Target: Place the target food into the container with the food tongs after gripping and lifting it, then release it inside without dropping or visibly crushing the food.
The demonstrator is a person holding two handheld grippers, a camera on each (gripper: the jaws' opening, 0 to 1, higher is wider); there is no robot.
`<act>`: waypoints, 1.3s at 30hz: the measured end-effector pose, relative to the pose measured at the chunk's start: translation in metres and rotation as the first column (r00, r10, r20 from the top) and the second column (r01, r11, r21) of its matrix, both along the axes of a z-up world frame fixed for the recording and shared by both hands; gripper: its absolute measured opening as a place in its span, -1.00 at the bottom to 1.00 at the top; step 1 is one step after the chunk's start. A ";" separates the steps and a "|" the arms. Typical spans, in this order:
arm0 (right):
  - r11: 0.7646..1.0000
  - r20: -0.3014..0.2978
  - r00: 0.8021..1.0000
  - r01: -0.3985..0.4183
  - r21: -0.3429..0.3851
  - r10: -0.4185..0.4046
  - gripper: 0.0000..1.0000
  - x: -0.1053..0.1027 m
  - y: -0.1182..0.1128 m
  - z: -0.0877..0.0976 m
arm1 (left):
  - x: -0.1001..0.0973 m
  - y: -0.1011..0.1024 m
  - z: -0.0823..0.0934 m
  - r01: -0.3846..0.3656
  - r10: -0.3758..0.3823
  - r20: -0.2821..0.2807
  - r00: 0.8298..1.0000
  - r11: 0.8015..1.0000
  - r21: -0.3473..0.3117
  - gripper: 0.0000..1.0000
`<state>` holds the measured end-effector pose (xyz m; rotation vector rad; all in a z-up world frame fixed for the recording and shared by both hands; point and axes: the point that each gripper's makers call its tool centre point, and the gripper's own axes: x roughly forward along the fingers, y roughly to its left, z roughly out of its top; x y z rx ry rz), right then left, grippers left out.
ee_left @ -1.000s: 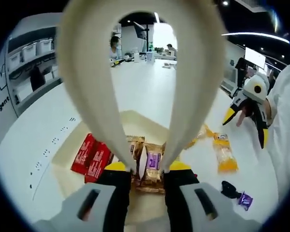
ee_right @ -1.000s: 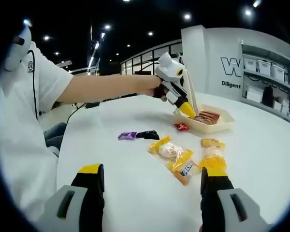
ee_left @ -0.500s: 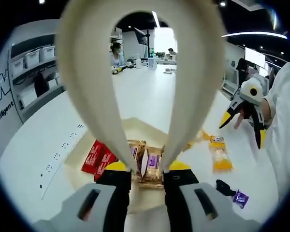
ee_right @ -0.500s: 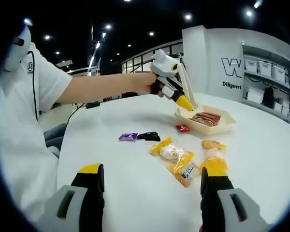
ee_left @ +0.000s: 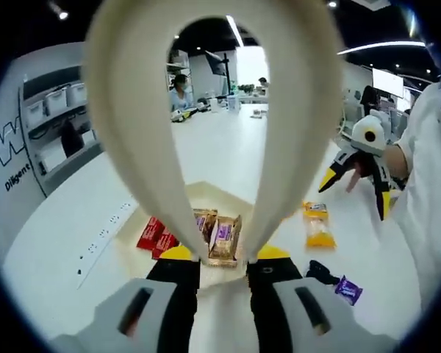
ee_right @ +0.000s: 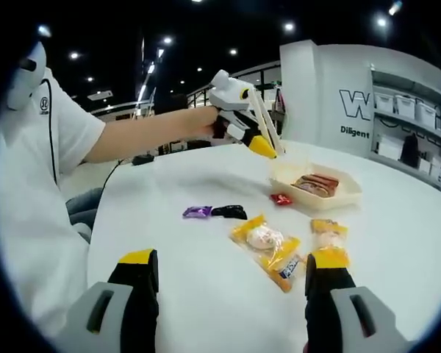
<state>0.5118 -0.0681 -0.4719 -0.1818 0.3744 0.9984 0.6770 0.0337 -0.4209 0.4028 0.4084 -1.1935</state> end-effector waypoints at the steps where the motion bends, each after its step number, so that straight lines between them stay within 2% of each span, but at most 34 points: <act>1: 1.000 0.001 1.000 -0.001 -0.001 0.001 0.62 0.000 0.000 0.000 | -0.003 0.001 0.000 0.001 -0.001 0.002 1.000 1.000 0.000 -0.51; 10: 1.000 0.004 1.000 -0.009 -0.006 0.009 0.62 0.000 0.004 0.001 | -0.024 0.008 0.001 -0.020 0.020 0.013 1.000 1.000 -0.021 -0.52; 18: 1.000 0.004 1.000 -0.017 -0.009 0.017 0.62 0.000 0.008 0.001 | -0.045 0.014 -0.006 -0.079 0.079 -0.006 0.997 0.996 -0.041 -0.52; 26: 1.000 0.003 1.000 -0.024 -0.007 0.024 0.62 0.000 0.011 0.000 | -0.069 0.019 -0.006 -0.122 0.122 0.008 0.992 0.991 -0.048 -0.51; 39: 1.000 0.007 1.000 -0.018 0.006 0.018 0.61 0.000 0.009 -0.001 | -0.089 0.016 -0.009 -0.179 0.181 0.012 0.983 0.980 -0.092 -0.51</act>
